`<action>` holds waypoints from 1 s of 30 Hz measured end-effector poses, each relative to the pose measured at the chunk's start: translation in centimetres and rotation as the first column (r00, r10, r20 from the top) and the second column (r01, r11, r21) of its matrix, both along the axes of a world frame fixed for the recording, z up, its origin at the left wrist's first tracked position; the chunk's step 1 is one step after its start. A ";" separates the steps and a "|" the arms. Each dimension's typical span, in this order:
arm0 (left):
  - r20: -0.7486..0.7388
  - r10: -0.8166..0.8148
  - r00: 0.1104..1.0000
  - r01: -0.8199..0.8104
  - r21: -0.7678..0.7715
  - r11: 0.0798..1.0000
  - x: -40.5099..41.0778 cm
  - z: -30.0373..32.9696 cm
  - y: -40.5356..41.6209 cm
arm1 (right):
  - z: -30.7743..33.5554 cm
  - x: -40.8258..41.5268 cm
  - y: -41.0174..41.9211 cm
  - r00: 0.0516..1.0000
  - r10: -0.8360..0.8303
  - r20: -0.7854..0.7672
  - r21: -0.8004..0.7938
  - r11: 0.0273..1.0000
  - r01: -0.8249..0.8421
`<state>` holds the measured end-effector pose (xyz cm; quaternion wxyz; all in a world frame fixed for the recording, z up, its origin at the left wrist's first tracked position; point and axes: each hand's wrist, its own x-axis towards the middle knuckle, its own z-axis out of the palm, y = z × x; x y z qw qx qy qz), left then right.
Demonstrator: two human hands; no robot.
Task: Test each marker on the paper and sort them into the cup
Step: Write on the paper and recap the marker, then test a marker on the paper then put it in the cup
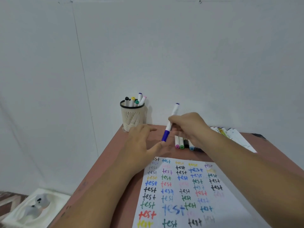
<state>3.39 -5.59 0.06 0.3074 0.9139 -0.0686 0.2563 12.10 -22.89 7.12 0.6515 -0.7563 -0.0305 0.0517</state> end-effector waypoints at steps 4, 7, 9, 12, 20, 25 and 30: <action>0.066 -0.129 0.989 0.131 -0.031 0.991 -1.6 1.3 -1.8 | 0.0 -5.8 -4.1 0.993 0.114 0.003 0.337 0.935 -0.109; 0.085 -0.264 0.961 0.262 0.035 0.964 -3.3 2.8 -5.0 | 0.2 -9.3 -6.7 0.993 0.116 0.008 0.417 0.902 -0.109; 0.047 -0.292 0.955 0.290 0.059 0.955 -4.1 3.5 -7.1 | 0.4 -11.4 -8.2 0.993 0.113 0.045 0.423 0.898 -0.121; 0.037 -0.272 0.961 0.269 0.078 0.960 -4.9 3.6 -9.4 | 0.2 -13.9 -9.9 0.991 0.087 0.099 0.402 0.908 -0.120; -0.007 -0.353 0.935 0.353 0.088 0.932 -7.7 3.4 -12.5 | -0.6 -17.0 -13.0 0.994 -0.012 0.108 0.360 0.932 -0.028; -0.053 -0.352 0.935 0.354 0.043 0.934 -8.6 3.4 -13.4 | -0.8 -17.7 -14.1 0.989 -0.047 0.137 0.332 0.943 -0.001; -0.149 -0.298 0.943 0.290 -0.071 0.954 -9.3 2.7 -13.2 | -1.8 -17.0 -14.7 0.984 -0.127 0.121 0.343 0.936 0.079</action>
